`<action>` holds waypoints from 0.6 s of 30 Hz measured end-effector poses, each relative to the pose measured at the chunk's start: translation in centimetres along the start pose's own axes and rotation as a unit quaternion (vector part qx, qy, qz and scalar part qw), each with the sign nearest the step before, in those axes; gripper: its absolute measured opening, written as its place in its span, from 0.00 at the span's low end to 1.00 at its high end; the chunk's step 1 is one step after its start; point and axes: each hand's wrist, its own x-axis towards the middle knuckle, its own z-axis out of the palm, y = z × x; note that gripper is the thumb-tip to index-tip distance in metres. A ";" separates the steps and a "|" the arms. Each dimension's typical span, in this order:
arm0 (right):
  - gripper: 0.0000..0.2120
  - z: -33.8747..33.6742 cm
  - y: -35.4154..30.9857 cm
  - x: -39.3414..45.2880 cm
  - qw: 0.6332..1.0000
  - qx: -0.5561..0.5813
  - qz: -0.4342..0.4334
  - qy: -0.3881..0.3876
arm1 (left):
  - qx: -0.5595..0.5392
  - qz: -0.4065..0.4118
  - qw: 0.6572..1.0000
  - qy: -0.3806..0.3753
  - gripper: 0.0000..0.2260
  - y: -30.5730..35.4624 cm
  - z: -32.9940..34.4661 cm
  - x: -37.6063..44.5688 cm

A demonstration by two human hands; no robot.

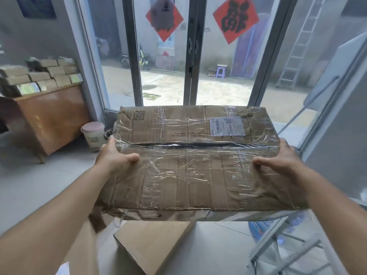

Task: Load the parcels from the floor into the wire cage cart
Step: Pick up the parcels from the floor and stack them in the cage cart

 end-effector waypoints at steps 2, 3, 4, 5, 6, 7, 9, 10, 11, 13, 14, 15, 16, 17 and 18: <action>0.58 -2.4 0.9 -2.2 1.000 0.008 0.008 0.017 | -0.011 0.018 1.000 -0.006 0.50 1.5 -0.7 -2.1; 0.58 -3.6 1.3 -3.3 1.000 0.008 0.010 0.025 | -0.013 0.028 0.999 -0.010 0.50 2.2 -1.1 -3.1; 0.58 -4.7 1.7 -4.5 0.999 0.008 0.013 0.035 | -0.015 0.036 0.999 -0.011 0.51 2.8 -1.4 -4.0; 0.57 -5.8 2.2 -5.7 0.999 0.010 0.016 0.046 | -0.017 0.046 0.999 -0.012 0.51 3.5 -1.6 -4.9; 0.56 -6.8 2.7 -6.9 0.998 0.014 0.020 0.055 | -0.021 0.055 0.998 -0.013 0.50 4.2 -1.8 -5.8; 0.56 -7.8 3.1 -8.1 0.998 0.017 0.025 0.064 | -0.024 0.067 0.997 -0.017 0.50 4.8 -1.9 -6.7; 0.57 -9.6 4.1 -10.5 0.996 0.017 0.039 0.080 | -0.030 0.087 0.995 -0.032 0.46 6.0 -2.0 -8.5; 0.58 -10.4 4.6 -11.6 0.995 0.016 0.047 0.088 | -0.036 0.102 0.994 -0.035 0.45 6.4 -1.8 -9.0; 0.59 -11.2 5.1 -12.7 0.994 0.014 0.056 0.097 | -0.047 0.119 0.991 -0.038 0.44 6.7 -1.7 -9.6; 0.58 -12.7 6.1 -15.0 0.991 0.014 0.071 0.113 | -0.056 0.139 0.987 -0.050 0.43 7.2 -1.1 -10.1; 0.57 -13.4 6.5 -16.2 0.989 0.014 0.077 0.122 | -0.058 0.149 0.985 -0.063 0.43 7.4 -0.6 -9.9; 0.57 -14.0 7.0 -17.4 0.988 0.014 0.082 0.133 | -0.054 0.154 0.984 -0.074 0.43 8.2 -0.6 -10.9; 0.57 -14.6 7.4 -18.6 0.985 0.014 0.091 0.144 | -0.063 0.156 0.982 -0.089 0.42 9.0 -0.5 -11.9; 0.57 -15.1 7.9 -19.8 0.983 0.015 0.102 0.153 | -0.068 0.152 0.980 -0.106 0.39 9.6 -0.4 -12.6; 0.58 -15.6 8.2 -21.1 0.980 0.013 0.112 0.162 | -0.074 0.148 0.979 -0.123 0.34 10.2 -0.2 -13.2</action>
